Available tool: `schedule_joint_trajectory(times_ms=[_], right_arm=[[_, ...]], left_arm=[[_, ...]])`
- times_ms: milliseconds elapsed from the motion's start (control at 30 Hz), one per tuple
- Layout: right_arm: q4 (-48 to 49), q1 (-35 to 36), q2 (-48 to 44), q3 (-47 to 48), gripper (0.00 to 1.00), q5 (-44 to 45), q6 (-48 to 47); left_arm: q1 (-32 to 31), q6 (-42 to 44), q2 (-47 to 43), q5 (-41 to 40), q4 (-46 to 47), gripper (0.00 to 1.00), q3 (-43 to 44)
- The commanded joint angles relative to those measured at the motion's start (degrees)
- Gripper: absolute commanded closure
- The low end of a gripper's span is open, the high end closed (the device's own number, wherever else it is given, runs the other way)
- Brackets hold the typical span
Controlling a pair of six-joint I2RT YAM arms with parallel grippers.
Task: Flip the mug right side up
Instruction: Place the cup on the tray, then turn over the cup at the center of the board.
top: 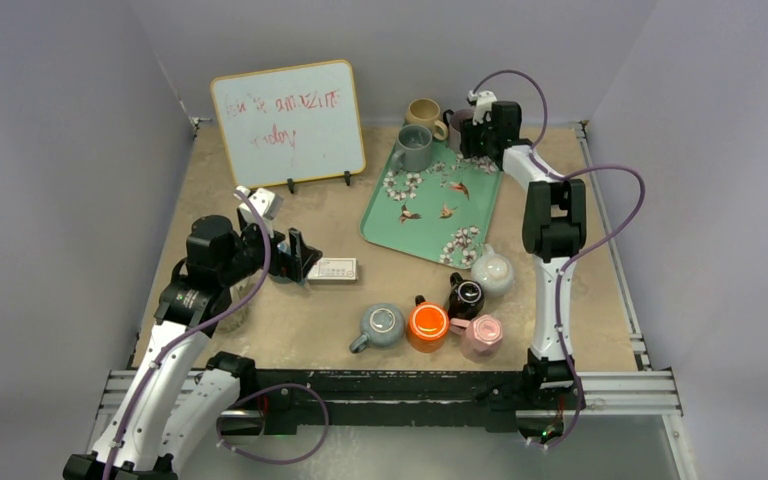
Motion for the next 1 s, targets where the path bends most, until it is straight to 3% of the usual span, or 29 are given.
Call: schedule_joint_trajectory(times_ms=[0,133,333,433,533,700,800,900,967], right_arm=[[-0.03,0.10,-2.26,1.74,0.42,-0.99,-0.66],[0.80,0.04,-8.42,-3.64,0.37,0.90,-0.60],[-6.85,0.10,-16.06,-6.65,0.28,0.70,1.57],[-6.40,0.10,-21.87,-11.24,0.09,-0.76,2.70],[-5.68,0.50,-29.04,-16.45,0.01,-5.33,8.23],[-5.65,4.97,-39.34,-24.21,0.01,-5.08,12.29],[-4.94,9.11,-45.10,-28.68,0.01,-4.05,13.06],[-4.87,14.18,-50.21,-32.51,0.01,2.85,14.76],[-7.55,18.53,-52.30,-33.03,0.01,9.18,13.92]], left_arm=[[0.09,0.43,-0.41,-1.53,0.51,0.01,0.39],[0.09,-0.93,-1.16,-5.23,0.15,0.00,0.52],[0.09,-6.87,0.31,-17.32,-3.48,0.00,2.94],[0.09,-10.23,1.64,-24.29,-4.39,0.00,3.03],[0.09,-17.81,2.90,-33.99,-7.04,0.00,3.91],[0.09,-30.12,7.73,-42.56,-15.29,0.02,7.19],[0.09,-38.10,12.44,-42.34,-19.69,0.08,9.47],[0.09,-37.94,17.09,-38.76,-18.40,0.14,10.07],[0.10,-37.56,19.89,-39.29,-19.22,0.25,11.23]])
